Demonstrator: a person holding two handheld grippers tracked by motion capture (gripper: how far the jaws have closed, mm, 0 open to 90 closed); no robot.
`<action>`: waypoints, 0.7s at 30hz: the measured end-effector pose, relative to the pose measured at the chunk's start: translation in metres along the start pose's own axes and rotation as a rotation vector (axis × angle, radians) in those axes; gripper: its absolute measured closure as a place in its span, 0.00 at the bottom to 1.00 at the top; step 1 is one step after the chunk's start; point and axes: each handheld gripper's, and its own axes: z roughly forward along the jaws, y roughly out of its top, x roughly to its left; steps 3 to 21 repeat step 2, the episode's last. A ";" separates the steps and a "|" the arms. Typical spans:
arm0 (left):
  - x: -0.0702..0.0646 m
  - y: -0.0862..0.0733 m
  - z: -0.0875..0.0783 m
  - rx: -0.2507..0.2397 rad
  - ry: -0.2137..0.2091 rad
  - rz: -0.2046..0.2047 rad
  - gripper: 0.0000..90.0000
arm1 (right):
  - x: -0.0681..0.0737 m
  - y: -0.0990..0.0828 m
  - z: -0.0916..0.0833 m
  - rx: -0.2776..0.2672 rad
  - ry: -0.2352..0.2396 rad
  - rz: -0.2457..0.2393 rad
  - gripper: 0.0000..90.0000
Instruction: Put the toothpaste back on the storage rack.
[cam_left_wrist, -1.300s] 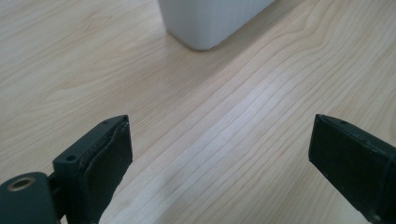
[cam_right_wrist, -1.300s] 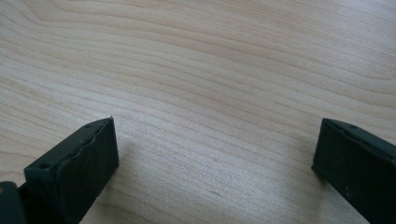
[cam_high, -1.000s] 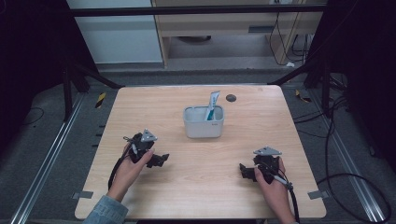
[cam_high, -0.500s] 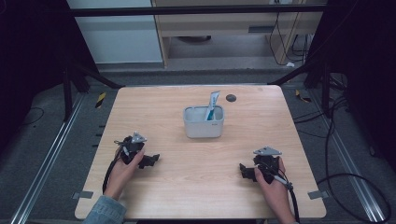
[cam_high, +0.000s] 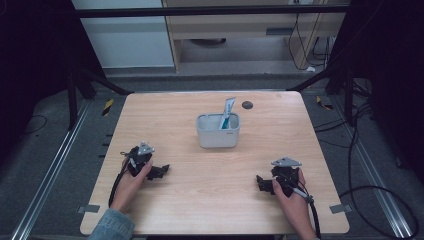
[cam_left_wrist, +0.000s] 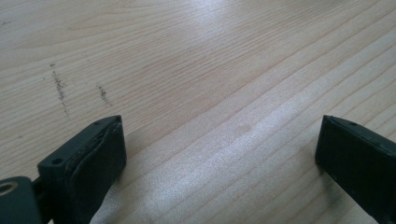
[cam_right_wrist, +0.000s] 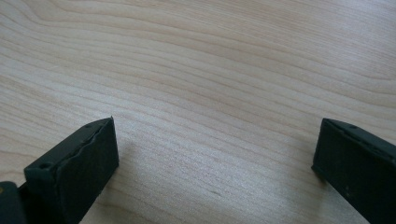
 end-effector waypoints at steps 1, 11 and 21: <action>0.000 0.000 0.000 0.001 -0.001 0.001 0.01 | 0.000 0.000 0.000 0.000 0.001 0.001 0.00; 0.000 0.000 0.000 0.001 -0.001 0.001 0.01 | 0.000 0.000 0.000 0.000 0.003 0.001 0.00; 0.000 0.000 0.000 0.001 -0.001 0.001 0.01 | 0.000 0.000 0.000 0.000 0.003 0.001 0.00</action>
